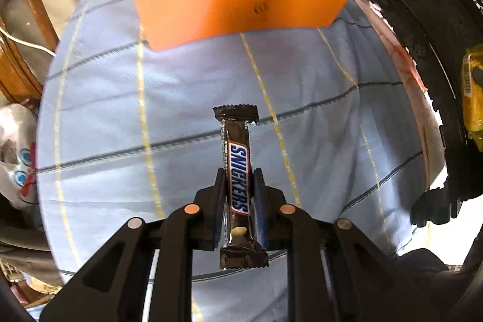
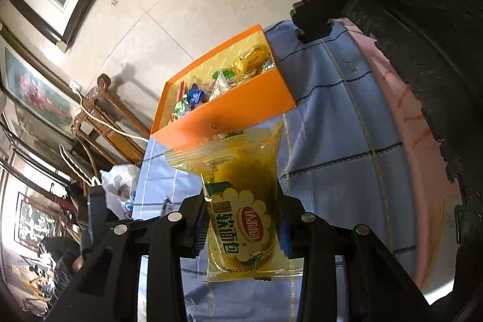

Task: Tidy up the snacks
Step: 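Carry the Snickers bar and bread pack over the box and release them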

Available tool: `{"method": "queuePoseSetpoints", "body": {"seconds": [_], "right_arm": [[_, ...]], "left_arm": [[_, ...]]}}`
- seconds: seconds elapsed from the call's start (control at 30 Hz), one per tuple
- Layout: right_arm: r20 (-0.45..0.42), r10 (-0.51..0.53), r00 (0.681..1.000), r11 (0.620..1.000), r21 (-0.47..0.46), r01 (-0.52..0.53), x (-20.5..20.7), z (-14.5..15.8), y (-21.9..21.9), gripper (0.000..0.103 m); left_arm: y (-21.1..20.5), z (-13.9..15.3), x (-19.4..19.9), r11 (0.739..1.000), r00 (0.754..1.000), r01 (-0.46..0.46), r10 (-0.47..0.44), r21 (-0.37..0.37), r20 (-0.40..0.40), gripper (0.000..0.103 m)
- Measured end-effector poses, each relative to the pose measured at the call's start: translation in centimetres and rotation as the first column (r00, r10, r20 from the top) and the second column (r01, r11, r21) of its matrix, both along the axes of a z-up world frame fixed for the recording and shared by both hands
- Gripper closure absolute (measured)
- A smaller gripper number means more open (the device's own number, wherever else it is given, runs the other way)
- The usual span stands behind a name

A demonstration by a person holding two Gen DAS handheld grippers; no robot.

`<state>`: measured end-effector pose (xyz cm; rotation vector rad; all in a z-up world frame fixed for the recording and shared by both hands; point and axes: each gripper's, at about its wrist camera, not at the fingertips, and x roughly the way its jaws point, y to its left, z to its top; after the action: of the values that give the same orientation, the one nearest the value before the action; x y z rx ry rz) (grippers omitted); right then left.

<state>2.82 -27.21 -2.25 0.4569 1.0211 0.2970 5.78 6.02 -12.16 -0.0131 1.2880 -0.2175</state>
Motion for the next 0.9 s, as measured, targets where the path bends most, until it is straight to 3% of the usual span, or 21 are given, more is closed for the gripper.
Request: {"method": "queuePoseSetpoints", "body": {"seconds": [0.2,0.3,0.4,0.5,0.6,0.8,0.83,0.87,0.9], "right_arm": [[0.095,-0.003,0.995,1.000,0.029,0.000,4.5,4.3,2.3,0.066],[0.134,0.032,0.990,0.998,0.042,-0.038,10.2,7.2,4.6,0.066],[0.126,0.056,0.990,0.998,-0.031,-0.053,15.6,8.7,6.7,0.066],[0.088,0.093,0.992,0.995,-0.046,-0.089,19.4,8.9,8.2,0.066],[0.037,0.107,0.994,0.991,-0.088,-0.104,22.8,8.3,9.6,0.066],[0.001,0.138,0.990,0.977,-0.162,-0.137,26.9,7.3,12.1,0.065],[-0.002,0.140,0.990,0.971,-0.193,-0.138,27.8,7.1,12.3,0.053],[-0.010,0.146,0.989,0.965,-0.217,-0.144,28.3,7.0,12.7,0.035],[-0.015,0.146,0.989,0.961,-0.236,-0.145,28.8,6.9,12.8,0.004]], "left_arm": [[1.2,7.4,4.7,0.998,0.998,-0.036,0.038,-0.048,0.051,0.086],[1.5,12.0,8.8,0.999,0.989,-0.050,0.050,-0.004,0.139,0.086],[2.1,15.1,13.2,0.994,0.979,-0.079,0.064,0.071,0.191,0.086],[3.3,16.5,17.4,0.990,0.976,-0.126,0.114,0.056,0.185,0.086],[3.7,17.2,20.3,0.985,0.970,-0.147,0.127,0.087,0.206,0.086],[3.1,16.4,24.6,0.986,0.974,-0.148,0.131,0.082,0.182,0.086],[2.9,16.2,25.0,0.983,0.972,-0.160,0.142,0.089,0.187,0.077],[2.9,16.1,25.6,0.977,0.966,-0.189,0.167,0.097,0.196,0.030],[2.9,16.0,25.9,0.970,0.960,-0.216,0.190,0.110,0.208,0.004]]}}
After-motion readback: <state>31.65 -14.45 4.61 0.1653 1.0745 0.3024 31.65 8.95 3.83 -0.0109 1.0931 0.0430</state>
